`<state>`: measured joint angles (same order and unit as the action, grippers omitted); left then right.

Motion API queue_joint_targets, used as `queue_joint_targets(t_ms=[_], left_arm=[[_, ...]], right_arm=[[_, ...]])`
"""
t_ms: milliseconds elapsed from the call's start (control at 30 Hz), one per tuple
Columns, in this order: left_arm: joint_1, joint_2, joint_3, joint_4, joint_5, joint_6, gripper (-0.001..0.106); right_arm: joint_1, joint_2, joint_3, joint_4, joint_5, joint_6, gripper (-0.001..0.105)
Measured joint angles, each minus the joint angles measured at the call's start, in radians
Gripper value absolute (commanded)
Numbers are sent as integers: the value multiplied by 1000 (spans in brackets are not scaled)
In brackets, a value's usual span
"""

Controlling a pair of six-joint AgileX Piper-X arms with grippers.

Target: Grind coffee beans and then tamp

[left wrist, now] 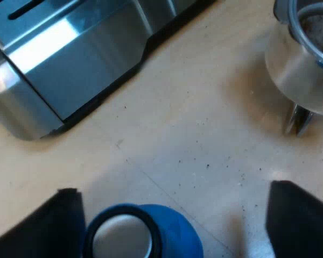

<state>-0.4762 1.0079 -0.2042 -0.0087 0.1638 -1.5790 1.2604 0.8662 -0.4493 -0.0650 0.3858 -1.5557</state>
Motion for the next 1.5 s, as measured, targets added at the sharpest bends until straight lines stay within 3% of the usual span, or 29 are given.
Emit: queue_joint_targets(t_ms=[167,267,800,1133,1300,1500], left_arm=[[0,-4,0,21,0,0,75],[0,-36,-24,107,0,0,75],[0,-348,-244,475,4,0,75],[0,-434,-430,745,52,-7,75],[0,-434,-516,815,52,-12,75],[0,-434,-600,826,73,-65,75]], right_arm=[[0,0,0,0,0,0,52],[0,0,0,0,0,0,52],[0,0,-16,9,0,39,52],[0,0,-237,369,-2,44,52],[0,0,-342,514,-5,46,52],[-17,0,-456,638,-8,56,52]])
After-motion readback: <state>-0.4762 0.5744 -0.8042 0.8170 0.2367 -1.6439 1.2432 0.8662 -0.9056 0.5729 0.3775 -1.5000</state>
